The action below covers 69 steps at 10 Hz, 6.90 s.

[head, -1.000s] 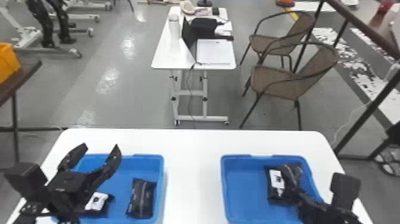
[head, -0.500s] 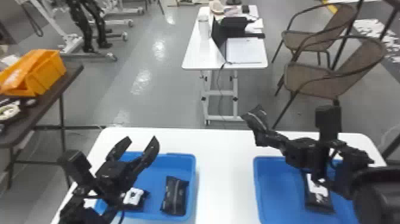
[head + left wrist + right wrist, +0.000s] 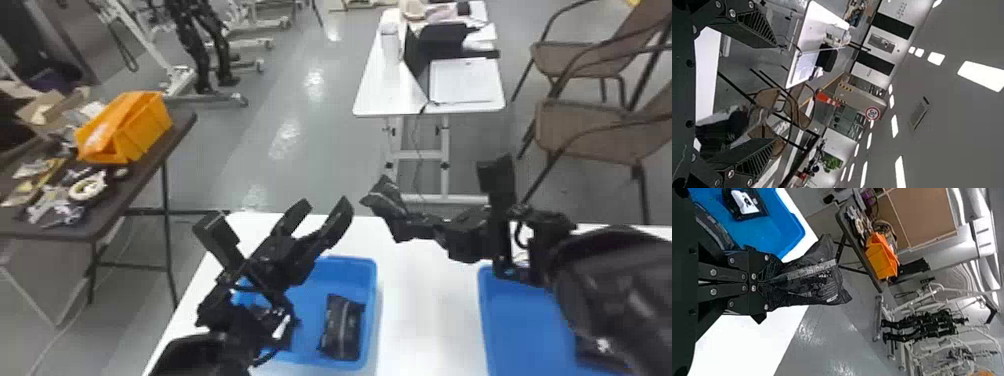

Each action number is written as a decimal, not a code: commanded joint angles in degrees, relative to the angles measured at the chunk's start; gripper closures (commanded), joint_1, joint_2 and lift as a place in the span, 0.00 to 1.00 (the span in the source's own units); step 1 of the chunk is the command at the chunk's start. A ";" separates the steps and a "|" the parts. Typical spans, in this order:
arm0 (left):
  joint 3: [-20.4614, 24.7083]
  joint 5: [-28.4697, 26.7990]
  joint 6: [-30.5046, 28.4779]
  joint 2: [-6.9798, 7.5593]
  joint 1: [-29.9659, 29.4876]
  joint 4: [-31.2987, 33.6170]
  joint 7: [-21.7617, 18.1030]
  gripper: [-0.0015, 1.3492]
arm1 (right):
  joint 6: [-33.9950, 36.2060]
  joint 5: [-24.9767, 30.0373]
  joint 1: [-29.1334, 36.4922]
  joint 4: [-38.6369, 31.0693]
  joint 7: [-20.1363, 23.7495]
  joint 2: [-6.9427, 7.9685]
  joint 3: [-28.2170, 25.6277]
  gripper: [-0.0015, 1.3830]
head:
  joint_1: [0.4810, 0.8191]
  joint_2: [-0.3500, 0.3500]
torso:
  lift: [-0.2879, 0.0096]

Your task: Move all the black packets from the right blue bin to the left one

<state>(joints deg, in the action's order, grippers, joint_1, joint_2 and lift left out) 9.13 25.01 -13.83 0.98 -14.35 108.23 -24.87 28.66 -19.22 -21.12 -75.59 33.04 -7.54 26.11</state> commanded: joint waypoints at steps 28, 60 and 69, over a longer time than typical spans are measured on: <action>0.80 15.50 -4.81 -0.81 0.91 0.49 5.89 0.89 | -9.94 4.63 -5.42 -3.42 -4.13 -1.16 13.09 0.93 | 0.63 0.98 | 0.97; 8.18 -23.87 11.10 -1.13 -7.62 -2.94 -1.49 0.12 | 3.77 5.51 26.31 -4.13 -29.44 2.97 -32.79 0.93 | 0.63 0.54 | 0.97; 8.71 -13.15 2.75 -1.13 -5.07 3.48 -0.70 0.11 | 10.19 1.47 24.81 -29.97 -12.56 -2.12 -24.44 0.93 | 0.63 0.67 | 0.97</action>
<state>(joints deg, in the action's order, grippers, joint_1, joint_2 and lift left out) 17.79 10.62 -9.40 0.00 -19.72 110.99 -25.57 38.23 -17.96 6.40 -105.00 20.60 -8.43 -0.34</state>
